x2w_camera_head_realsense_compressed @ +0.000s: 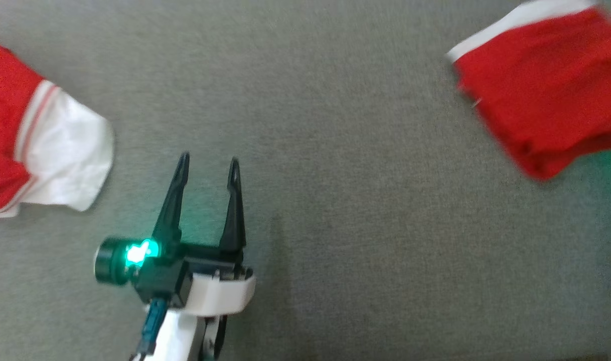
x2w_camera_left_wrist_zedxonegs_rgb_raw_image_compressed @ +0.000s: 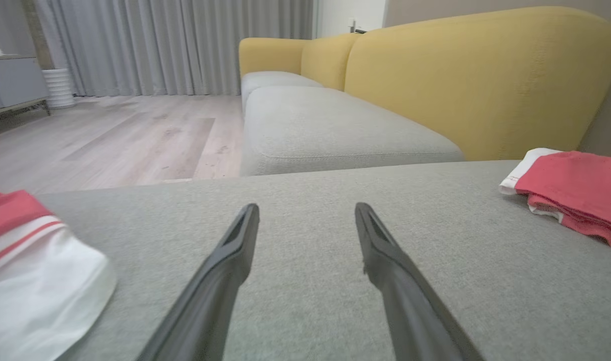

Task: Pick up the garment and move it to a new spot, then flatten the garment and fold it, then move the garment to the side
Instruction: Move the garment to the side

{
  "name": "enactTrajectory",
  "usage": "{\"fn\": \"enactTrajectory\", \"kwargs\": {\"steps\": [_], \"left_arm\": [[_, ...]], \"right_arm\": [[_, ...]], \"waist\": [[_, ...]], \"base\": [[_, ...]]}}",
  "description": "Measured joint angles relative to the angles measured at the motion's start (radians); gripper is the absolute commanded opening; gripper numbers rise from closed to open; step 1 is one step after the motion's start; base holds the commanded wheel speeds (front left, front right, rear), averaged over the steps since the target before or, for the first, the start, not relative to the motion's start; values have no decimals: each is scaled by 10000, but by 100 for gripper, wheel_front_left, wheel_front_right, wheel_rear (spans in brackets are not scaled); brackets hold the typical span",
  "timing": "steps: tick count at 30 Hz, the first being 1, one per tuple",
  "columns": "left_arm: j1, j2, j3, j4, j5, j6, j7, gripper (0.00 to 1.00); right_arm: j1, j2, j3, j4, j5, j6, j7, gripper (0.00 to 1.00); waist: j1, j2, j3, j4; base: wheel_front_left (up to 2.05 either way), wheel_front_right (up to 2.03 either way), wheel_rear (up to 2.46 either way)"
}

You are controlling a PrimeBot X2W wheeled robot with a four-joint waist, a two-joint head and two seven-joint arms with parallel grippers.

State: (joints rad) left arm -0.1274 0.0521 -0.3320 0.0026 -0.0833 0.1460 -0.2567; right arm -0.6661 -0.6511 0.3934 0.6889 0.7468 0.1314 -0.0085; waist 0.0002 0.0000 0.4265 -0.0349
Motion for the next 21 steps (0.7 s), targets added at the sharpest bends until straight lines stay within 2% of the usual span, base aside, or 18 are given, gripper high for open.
{"fn": "enactTrajectory", "kwargs": {"steps": [7, 12, 13, 14, 18, 21], "left_arm": [[-952, -6, -19, -38, 230, -242, 0, 100], [-1426, -12, -25, -38, 334, -330, 0, 100], [-1515, -12, -29, -38, 334, -330, -2, 100], [-1582, -13, -33, -44, 334, -332, -4, 100], [-1701, -13, -50, -23, 334, -408, -13, 100], [-1719, -17, -52, 150, 299, -405, -12, 100]], "right_arm": [[-679, -1011, -727, 780, -104, 0, -198, 0], [-1007, -1358, -1154, 1390, -464, 0, -619, 0], [-1115, -1363, -1267, 1546, -562, 0, -779, 11], [-1228, -1356, -1375, 1716, -692, 0, -940, 100], [-1553, -1243, -1708, 2316, -1346, 0, -1616, 100], [-1611, -683, -1866, 2562, -1519, 0, -1812, 100]], "waist": [[0, 0, 1181, -440], [1, 0, 1758, -639], [0, 0, 1867, -686], [0, 0, 1950, -730], [-1, 0, 1984, -806], [-1, 0, 1706, -757]], "base": [[0, 0, 0], [0, 0, 0], [0, 0, 0], [0, 0, 0], [0, 0, 0], [0, 0, 0]]}}
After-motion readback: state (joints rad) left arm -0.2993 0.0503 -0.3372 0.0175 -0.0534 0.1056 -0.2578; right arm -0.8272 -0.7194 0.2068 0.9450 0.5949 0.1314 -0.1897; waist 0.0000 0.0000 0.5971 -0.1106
